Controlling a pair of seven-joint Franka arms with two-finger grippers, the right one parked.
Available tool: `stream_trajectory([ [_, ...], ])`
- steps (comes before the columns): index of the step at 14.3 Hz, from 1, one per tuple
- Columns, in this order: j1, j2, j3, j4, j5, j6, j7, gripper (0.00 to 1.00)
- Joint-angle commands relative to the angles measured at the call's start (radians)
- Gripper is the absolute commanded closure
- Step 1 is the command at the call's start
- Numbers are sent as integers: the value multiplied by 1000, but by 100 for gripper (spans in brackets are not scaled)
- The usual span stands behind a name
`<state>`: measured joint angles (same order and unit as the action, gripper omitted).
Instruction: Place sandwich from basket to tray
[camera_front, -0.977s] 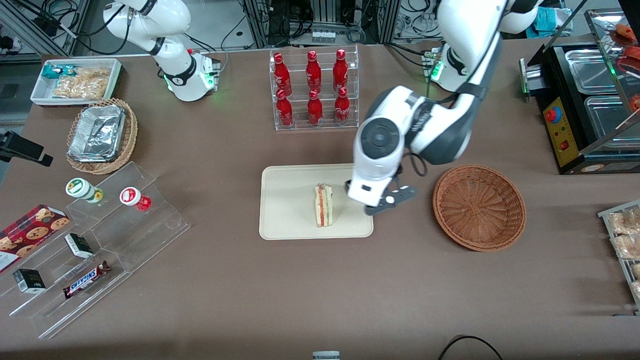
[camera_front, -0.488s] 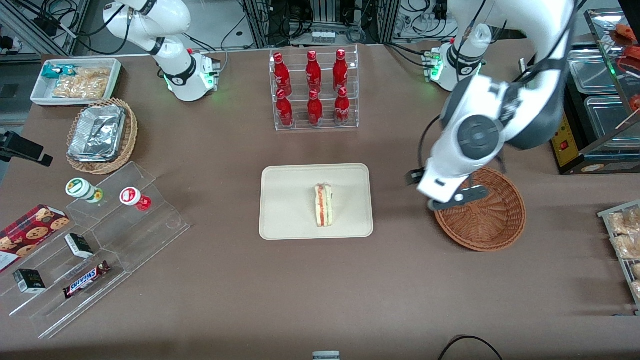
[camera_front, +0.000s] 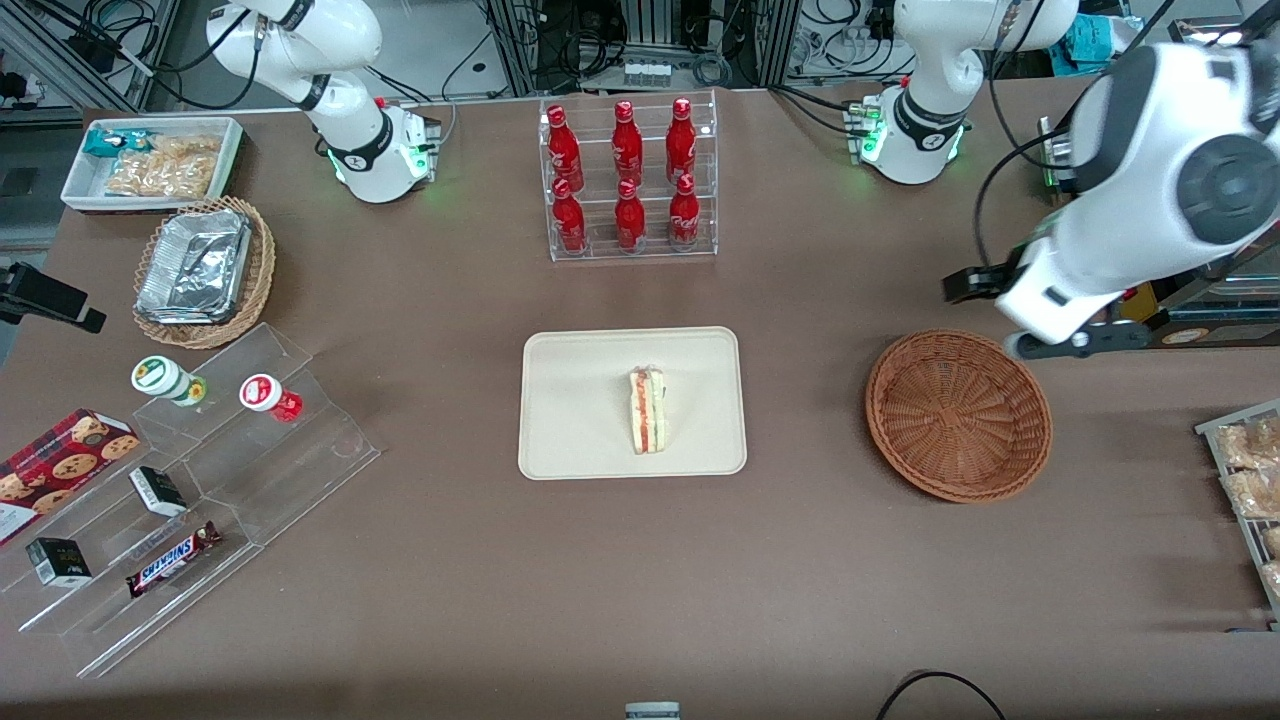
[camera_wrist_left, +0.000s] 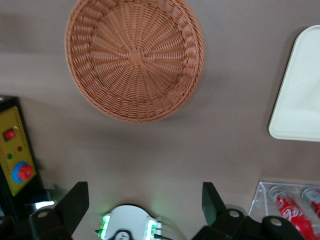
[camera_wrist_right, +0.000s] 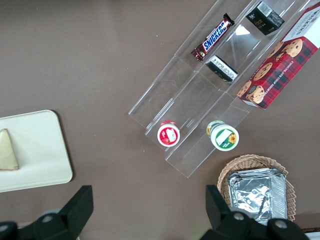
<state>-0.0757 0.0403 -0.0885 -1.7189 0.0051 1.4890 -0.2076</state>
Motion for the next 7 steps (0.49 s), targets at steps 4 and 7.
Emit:
stream_trajectory([
  [4,157,-68,-31,76,-7,-21,252,0],
  [7,157,-68,-27,99,0,-12,252,0],
])
